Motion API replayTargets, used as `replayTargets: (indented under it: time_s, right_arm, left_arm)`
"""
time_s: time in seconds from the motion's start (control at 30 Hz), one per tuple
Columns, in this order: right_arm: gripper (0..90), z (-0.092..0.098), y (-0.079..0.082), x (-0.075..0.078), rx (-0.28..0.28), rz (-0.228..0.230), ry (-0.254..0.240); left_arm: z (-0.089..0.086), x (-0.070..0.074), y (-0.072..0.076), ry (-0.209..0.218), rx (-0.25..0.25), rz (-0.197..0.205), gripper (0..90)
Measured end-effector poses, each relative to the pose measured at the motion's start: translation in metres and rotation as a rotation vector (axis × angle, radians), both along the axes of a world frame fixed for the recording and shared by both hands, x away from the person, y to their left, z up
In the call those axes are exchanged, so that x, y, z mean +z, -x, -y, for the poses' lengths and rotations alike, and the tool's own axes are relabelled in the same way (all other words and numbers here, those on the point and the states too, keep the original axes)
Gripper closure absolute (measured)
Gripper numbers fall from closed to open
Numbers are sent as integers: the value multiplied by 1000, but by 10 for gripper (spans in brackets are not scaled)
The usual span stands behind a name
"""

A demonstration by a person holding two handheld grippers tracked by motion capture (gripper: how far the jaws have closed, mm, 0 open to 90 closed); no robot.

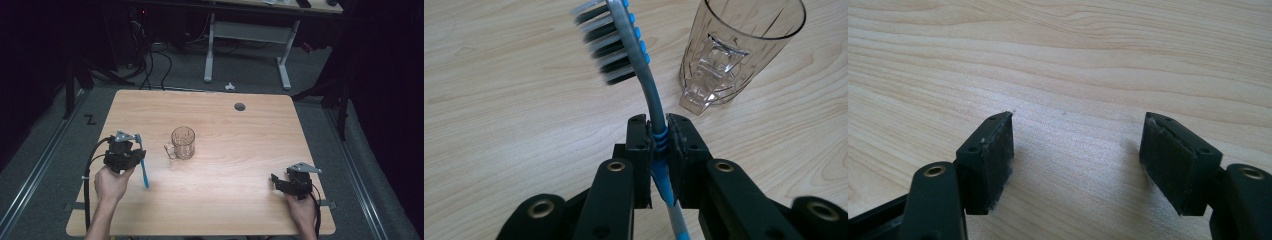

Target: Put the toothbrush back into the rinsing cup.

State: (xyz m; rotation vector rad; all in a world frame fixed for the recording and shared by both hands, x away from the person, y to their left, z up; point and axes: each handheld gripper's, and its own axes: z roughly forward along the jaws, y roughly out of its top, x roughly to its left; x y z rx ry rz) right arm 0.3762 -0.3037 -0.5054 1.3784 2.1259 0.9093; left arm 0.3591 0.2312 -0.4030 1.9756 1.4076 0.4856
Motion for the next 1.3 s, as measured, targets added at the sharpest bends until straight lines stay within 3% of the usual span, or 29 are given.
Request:
replayTargets:
  time_s: [0.33, 0.43, 0.77, 1.3]
  right_arm:
    - [301, 0, 0, 0, 1, 1, 0]
    - [301, 0, 0, 0, 0, 0, 0]
    - [301, 0, 0, 0, 0, 0, 0]
    - [301, 0, 0, 0, -1, 0, -4]
  left_arm:
    - [7, 11, 3, 13, -23, 58, 807]
    - [8, 13, 3, 41, -38, 73, 807]
    - [15, 23, 1, 62, -70, 113, 807]
    - [24, 40, -5, 70, -84, 183, 807]
